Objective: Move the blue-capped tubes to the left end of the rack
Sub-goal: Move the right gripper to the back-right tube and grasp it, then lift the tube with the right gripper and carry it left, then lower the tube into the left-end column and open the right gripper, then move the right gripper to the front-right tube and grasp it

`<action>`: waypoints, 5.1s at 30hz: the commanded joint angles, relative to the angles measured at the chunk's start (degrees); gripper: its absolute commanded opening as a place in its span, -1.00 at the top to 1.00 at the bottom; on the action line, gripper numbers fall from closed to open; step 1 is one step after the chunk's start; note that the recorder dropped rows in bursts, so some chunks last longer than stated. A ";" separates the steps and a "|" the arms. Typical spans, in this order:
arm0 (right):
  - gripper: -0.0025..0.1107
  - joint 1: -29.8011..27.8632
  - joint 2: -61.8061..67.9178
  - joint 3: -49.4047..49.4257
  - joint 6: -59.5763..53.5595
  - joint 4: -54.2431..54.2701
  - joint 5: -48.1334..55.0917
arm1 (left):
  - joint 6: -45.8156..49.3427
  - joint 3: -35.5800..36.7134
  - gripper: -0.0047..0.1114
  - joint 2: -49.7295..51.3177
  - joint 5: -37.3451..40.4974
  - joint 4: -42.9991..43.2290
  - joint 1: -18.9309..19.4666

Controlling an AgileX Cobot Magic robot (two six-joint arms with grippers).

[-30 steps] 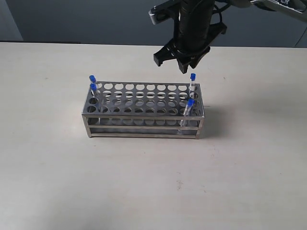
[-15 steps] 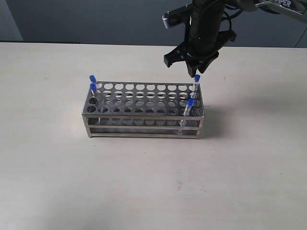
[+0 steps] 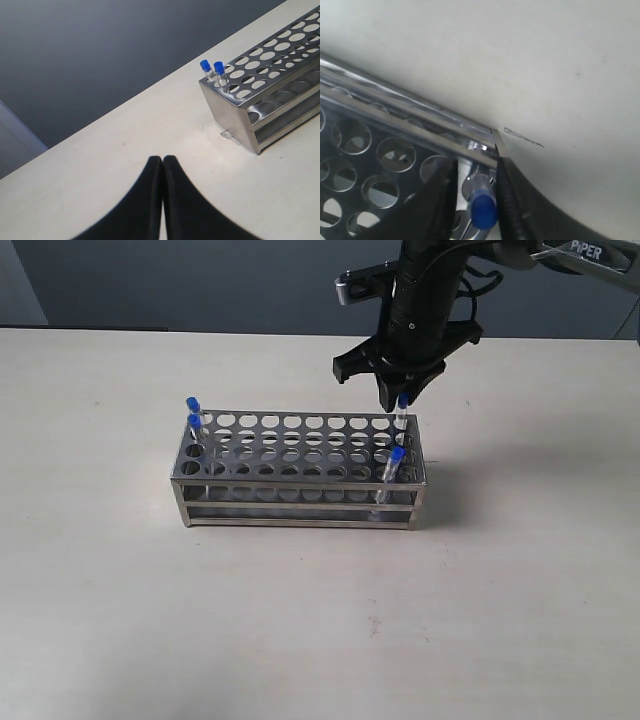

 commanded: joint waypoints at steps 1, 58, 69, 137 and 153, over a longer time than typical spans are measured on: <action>0.47 -0.25 -0.21 0.18 0.00 0.48 -0.36 | -0.28 -0.30 0.90 0.20 -0.48 0.10 -0.22; 0.89 14.59 -2.97 -12.81 -12.40 10.07 -0.36 | -0.28 -0.30 0.90 0.20 -0.24 -0.18 -0.22; 0.89 17.20 1.20 -17.61 -14.80 13.08 -0.41 | -0.28 -0.30 0.90 0.20 -0.24 -0.18 -0.22; 0.31 17.45 -2.42 -15.60 -3.16 -7.31 -0.36 | -0.28 -0.30 0.90 0.20 -0.36 -0.15 -0.22; 0.31 10.40 -13.61 16.32 0.80 -5.83 -0.36 | -0.28 -0.30 0.90 0.20 -0.36 -0.15 -0.22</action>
